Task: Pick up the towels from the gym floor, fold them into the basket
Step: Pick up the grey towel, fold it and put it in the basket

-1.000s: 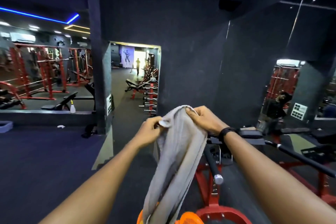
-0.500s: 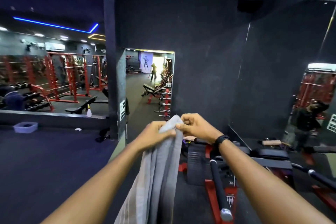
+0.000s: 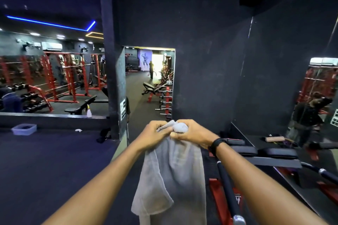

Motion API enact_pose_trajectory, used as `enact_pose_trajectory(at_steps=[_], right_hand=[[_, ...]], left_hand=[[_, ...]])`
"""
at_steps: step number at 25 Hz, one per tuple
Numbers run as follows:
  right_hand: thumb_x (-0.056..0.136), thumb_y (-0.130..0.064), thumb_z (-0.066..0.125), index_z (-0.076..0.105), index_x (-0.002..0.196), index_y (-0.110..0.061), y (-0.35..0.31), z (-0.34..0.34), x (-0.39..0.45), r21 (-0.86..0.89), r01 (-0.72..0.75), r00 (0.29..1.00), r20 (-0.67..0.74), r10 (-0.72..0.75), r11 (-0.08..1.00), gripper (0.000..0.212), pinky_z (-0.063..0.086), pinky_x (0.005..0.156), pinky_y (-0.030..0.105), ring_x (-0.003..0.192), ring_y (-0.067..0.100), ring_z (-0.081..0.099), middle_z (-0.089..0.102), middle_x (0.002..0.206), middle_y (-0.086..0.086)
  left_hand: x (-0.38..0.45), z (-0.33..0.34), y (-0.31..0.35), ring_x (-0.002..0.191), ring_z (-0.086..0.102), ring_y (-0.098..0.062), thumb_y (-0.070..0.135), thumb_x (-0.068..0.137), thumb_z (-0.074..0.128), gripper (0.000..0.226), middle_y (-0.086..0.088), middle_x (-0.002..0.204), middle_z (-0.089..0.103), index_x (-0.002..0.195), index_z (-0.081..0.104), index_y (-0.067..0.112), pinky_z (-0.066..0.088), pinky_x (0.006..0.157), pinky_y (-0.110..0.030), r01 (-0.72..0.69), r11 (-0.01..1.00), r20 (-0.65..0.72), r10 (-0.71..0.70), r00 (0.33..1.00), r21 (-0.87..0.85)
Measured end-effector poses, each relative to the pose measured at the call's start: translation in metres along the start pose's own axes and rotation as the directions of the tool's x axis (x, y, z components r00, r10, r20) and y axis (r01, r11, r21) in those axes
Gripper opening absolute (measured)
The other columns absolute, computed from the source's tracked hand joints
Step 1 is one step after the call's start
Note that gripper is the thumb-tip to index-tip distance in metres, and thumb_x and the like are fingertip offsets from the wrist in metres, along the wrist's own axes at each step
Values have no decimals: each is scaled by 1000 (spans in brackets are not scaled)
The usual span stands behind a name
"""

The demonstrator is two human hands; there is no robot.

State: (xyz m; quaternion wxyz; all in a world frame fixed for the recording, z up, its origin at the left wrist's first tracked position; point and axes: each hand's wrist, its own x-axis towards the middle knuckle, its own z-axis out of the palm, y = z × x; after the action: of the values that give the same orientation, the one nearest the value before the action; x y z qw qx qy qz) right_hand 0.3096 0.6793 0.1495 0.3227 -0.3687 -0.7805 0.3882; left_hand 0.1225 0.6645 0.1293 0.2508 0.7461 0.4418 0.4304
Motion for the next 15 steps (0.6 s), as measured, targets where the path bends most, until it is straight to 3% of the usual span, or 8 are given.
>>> enact_pose_trajectory(at_steps=[3, 5, 7, 9, 10, 12, 15], right_hand=[[88, -20, 69, 61, 77, -14, 4, -4, 11, -84, 39, 996, -76, -45, 996, 15, 37, 55, 20, 61, 7, 45, 54, 65, -5], [88, -23, 68, 61, 72, -19, 7, -11, 17, -112, 35, 982, -179, -55, 993, 19, 37, 57, 22, 60, 4, 44, 53, 63, -10], [86, -26, 69, 59, 65, -23, 10, -20, 22, -154, 8, 930, -362, -64, 988, 24, 39, 60, 25, 60, 0, 46, 54, 61, -16], [84, -28, 69, 62, 66, -22, 12, -32, 23, -190, -58, 853, -520, -50, 980, 20, 42, 65, 27, 64, 2, 50, 58, 65, -15], [82, -27, 71, 62, 69, -19, 11, -35, 22, -198, -86, 844, -535, -34, 976, 18, 43, 66, 28, 66, 4, 50, 58, 68, -12], [74, -25, 79, 63, 82, -18, 5, -32, 19, -206, -92, 917, -398, 2, 974, 19, 47, 68, 25, 70, 6, 52, 61, 77, -7], [66, -29, 88, 64, 108, -21, -2, -5, 22, -306, -46, 998, -55, 31, 951, 49, 48, 78, 15, 84, 2, 58, 64, 98, -9]], left_hand=[[1, -12, -17, 55, 35, -1, 25, 81, 73, 30, 9, 56, 45, 60, 53, 20, 26, 52, -20, 63, 982, -56, -54, 997, 176], [-5, -19, -31, 58, 43, -3, 13, 77, 74, 34, 7, 56, 50, 59, 49, 28, 31, 53, -18, 120, 951, -95, -96, 991, 286], [-12, -26, -50, 67, 52, -12, -5, 70, 63, 38, 5, 61, 55, 60, 49, 29, 34, 55, -21, 220, 905, -128, -186, 974, 364], [-19, -35, -67, 70, 58, -16, -9, 69, 55, 36, 0, 65, 62, 60, 55, 26, 37, 55, -21, 304, 888, -177, -256, 950, 344], [-19, -39, -69, 69, 58, -15, -7, 73, 54, 34, 0, 66, 64, 62, 59, 24, 38, 55, -20, 292, 904, -193, -241, 951, 312], [-11, -39, -56, 75, 59, -10, 0, 80, 50, 29, 2, 75, 68, 77, 68, 22, 43, 65, -21, 170, 952, -143, -136, 980, 256], [1, -20, -19, 80, 57, -3, 12, 72, 43, 31, 0, 85, 71, 86, 69, 16, 47, 76, -25, 15, 980, -27, -10, 1000, 198]])
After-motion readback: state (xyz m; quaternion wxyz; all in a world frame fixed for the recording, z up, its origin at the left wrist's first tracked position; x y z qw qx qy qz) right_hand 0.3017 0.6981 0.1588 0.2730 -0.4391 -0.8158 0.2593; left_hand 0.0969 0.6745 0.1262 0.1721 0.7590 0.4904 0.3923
